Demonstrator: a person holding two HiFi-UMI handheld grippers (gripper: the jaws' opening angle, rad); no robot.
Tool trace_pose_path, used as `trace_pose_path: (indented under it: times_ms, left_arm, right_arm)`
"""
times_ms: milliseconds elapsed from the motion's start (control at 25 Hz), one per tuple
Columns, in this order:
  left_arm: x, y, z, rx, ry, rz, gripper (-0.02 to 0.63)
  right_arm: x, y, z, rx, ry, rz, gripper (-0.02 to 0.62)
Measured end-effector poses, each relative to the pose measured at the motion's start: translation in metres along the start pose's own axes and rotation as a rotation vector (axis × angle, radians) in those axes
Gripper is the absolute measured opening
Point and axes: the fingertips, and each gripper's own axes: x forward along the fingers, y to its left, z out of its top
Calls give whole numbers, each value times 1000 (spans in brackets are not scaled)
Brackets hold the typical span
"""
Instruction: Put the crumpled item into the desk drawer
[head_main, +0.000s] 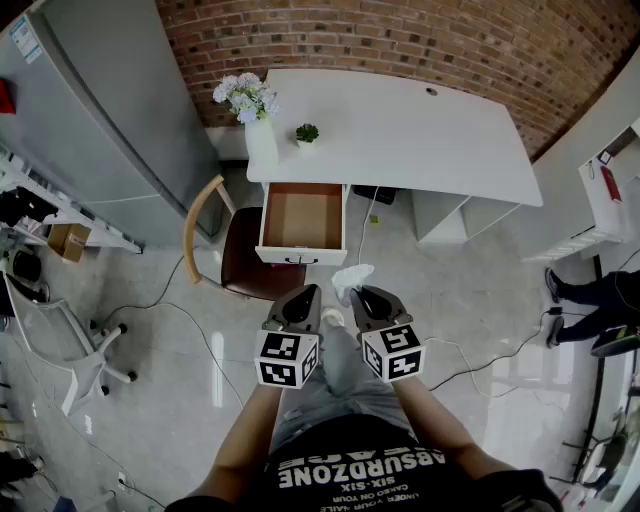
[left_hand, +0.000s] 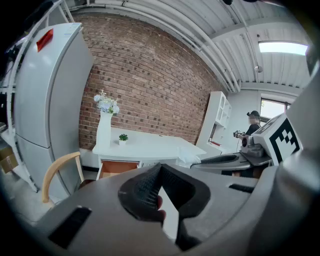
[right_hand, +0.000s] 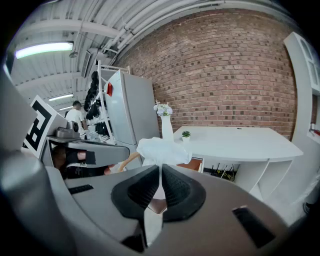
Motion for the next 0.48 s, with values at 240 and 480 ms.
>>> trace_pose_path:
  times_ms: [240,480]
  left_arm:
    - [14,5,3,0,5,6,-3]
    - [27,20,9,-3,20,16,-3]
  right_arm:
    - [13,-15,-1,3,7,-6,14]
    - [30,-27,11,16,3,-7,14]
